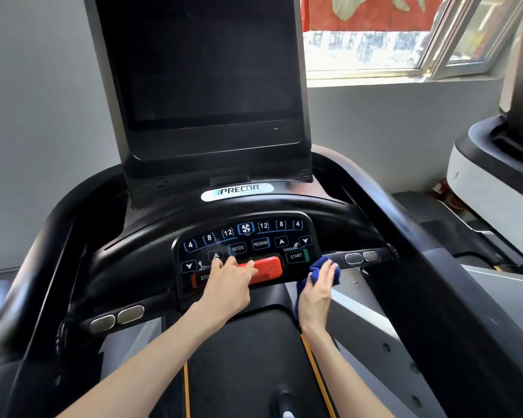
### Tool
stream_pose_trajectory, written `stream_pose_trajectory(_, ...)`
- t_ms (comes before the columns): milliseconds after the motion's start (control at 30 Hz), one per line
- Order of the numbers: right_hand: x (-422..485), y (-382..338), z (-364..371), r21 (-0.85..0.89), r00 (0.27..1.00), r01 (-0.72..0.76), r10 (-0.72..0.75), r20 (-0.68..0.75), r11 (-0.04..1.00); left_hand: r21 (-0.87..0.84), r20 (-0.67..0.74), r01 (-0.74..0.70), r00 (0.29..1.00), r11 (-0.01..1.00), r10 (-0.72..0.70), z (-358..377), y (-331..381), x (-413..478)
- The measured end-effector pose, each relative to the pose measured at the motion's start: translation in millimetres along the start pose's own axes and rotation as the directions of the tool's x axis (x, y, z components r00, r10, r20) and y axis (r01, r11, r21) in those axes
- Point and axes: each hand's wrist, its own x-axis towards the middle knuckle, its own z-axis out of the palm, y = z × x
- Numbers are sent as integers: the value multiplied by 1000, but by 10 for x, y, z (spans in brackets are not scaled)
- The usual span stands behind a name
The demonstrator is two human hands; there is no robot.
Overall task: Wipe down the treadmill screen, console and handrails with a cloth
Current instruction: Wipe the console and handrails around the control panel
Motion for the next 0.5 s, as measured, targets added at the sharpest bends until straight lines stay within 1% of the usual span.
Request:
stream_pose_trajectory(33,-30,-101,49,47,998,-57,58,-15,997,2,3,1,1000,1000,-1,3,19,16)
stream_pose_trajectory(100,-201,-296,181,75,996,-92,92,8,993,2,-10,9,1000,1000,-9,2,42,37)
stream_pose_trajectory(167,-487,-436,298,105,988,-84,70,135,991,-17,-47,13,999,1000,-14,-9,47,64)
stream_pose_trajectory(200,-614,-468,328,155,978,-92,61,199,984,-26,-66,12,998,1000,-14,-20,45,70)
stream_pose_trajectory(233,-676,-465,325,214,971,-118,67,232,970,-38,-80,10,997,999,-13,-23,40,72)
stream_pose_trajectory(267,-653,-444,293,250,970,-144,86,228,957,-58,-93,7,996,998,-12,-21,31,73)
stream_pose_trajectory(333,-441,-345,207,273,971,-215,176,162,938,-98,-124,-1,992,995,-11,-2,7,82)
stream_pose_trajectory(400,-144,-250,85,234,957,-289,270,109,928,-114,-144,0,989,993,-17,10,-1,89)
stream_pose_trajectory(433,-10,-206,32,206,952,-304,291,92,930,-104,-158,-1,987,995,-15,22,7,98)
stream_pose_trajectory(500,139,-136,-24,206,952,-306,299,64,929,-29,-183,-10,983,1000,5,19,55,114)
